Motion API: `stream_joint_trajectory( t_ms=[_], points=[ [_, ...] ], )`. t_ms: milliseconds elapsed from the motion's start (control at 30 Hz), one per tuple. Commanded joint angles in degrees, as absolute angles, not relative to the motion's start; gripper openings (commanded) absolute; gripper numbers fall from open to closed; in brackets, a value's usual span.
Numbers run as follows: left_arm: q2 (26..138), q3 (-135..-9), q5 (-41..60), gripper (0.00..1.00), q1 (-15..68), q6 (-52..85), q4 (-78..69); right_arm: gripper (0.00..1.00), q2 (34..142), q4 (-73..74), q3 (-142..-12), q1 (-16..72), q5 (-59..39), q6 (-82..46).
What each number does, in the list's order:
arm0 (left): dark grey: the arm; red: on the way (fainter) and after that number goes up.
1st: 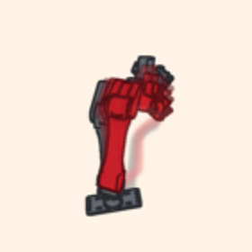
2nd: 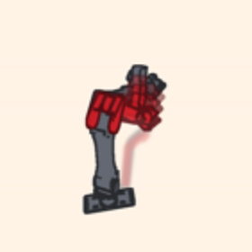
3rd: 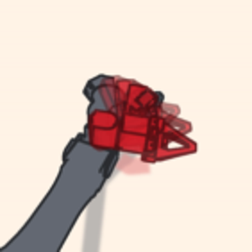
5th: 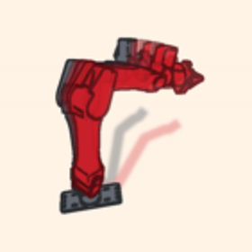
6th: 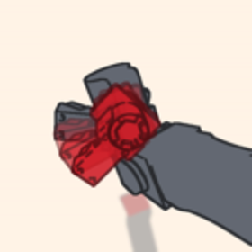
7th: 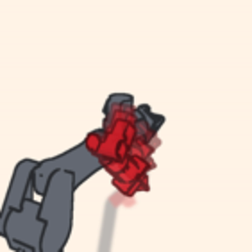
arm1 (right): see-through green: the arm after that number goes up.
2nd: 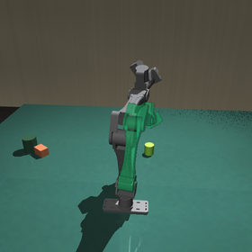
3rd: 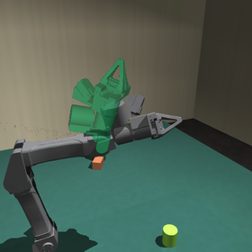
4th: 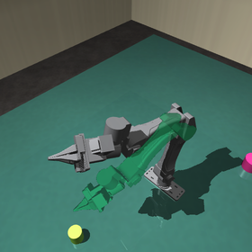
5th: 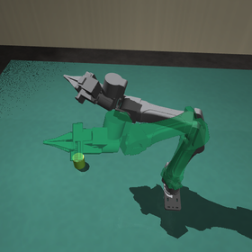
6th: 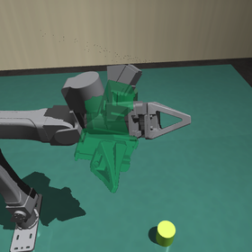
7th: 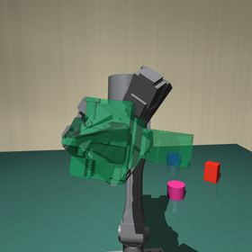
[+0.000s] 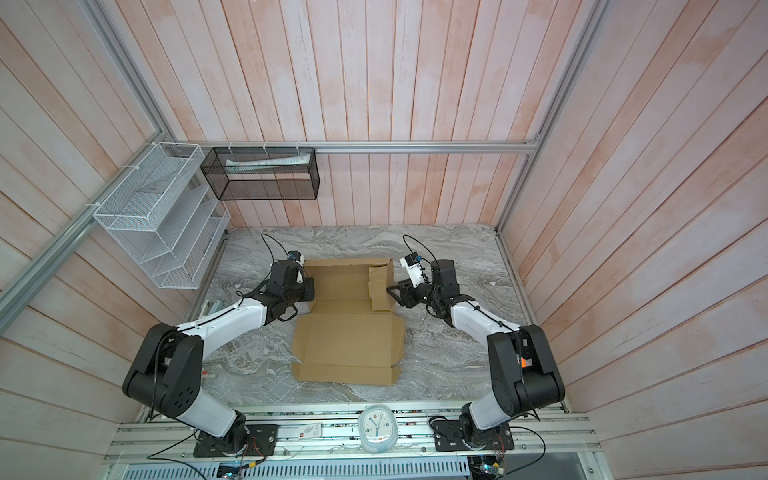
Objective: Fold the paper box
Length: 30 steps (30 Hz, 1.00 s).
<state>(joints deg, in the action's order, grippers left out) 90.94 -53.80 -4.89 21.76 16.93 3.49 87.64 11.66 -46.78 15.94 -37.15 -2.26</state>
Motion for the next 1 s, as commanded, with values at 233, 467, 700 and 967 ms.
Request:
stream_joint_trajectory(
  t_ms=[233, 467, 700, 967],
  points=[
    [91.32, -55.2, -2.12, 0.0, 21.93, 14.43, 1.06, 0.55, 87.71, 9.6, -46.51, 16.87, -41.22, -0.16],
    [89.31, -53.19, 2.1, 0.0, 19.75, 13.64, -1.23, 0.39, 87.1, 10.25, -45.67, 16.26, -39.93, -0.46],
    [89.26, -52.56, 5.88, 0.0, 18.55, 12.81, -2.11, 0.33, 87.78, 10.72, -45.94, 15.67, -39.38, -0.88],
    [89.9, -52.99, 7.24, 0.0, 18.28, 12.17, -1.97, 0.29, 88.0, 11.38, -45.79, 13.99, -39.83, -1.32]
  ],
)
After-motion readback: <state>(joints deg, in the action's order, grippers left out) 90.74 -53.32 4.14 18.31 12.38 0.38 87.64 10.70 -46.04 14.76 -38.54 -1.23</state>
